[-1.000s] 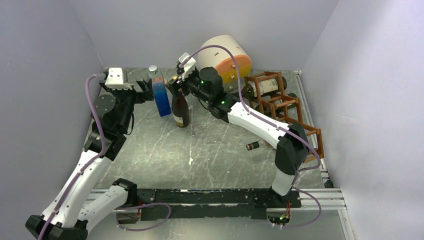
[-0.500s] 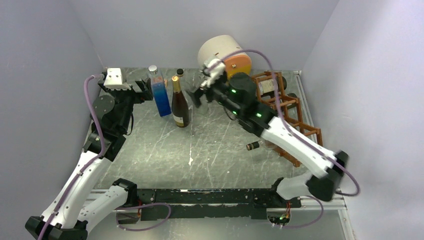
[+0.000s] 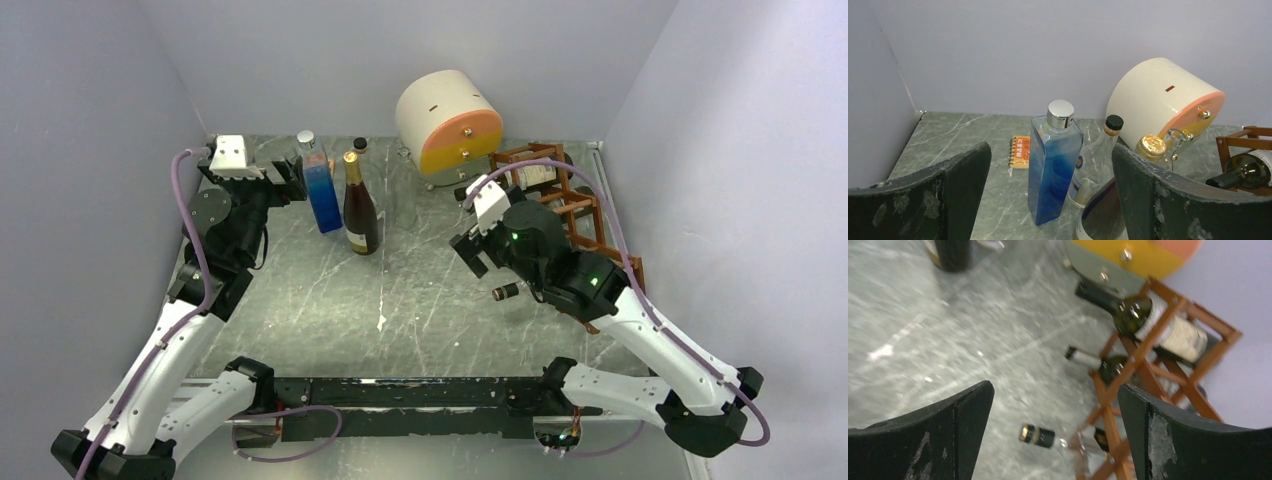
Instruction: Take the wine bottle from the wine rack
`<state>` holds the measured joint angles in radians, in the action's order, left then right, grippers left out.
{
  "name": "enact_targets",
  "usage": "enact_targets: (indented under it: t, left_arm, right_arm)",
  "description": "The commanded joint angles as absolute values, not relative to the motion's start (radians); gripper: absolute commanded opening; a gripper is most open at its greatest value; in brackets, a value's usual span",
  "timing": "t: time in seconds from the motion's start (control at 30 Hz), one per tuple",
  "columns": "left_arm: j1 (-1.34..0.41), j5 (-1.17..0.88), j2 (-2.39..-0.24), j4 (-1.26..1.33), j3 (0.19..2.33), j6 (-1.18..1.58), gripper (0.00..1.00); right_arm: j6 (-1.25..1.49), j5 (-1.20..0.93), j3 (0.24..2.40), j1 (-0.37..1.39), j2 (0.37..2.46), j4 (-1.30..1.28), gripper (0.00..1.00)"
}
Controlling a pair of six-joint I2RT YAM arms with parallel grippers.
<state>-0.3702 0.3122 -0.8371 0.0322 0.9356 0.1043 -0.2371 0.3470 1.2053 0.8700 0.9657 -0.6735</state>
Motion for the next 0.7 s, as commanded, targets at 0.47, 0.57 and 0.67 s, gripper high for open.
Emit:
enact_targets:
  t: [0.47, 0.57, 0.67]
  left_arm:
    - [-0.374, 0.308, -0.809, 0.038, 0.956, 0.131, 0.94]
    - [-0.375, 0.317, -0.803, 0.038, 0.956, 0.128, 0.94]
    - [-0.375, 0.318, -0.798, 0.041, 0.953, 0.128, 0.94]
  right_arm:
    - [-0.683, 0.665, 0.937, 0.799, 1.196, -0.13, 1.0]
    - [-0.756, 0.611, 0.971, 0.738, 1.321, -0.029, 1.0]
    - [-0.866, 0.572, 0.996, 0.676, 1.442, 0.053, 0.98]
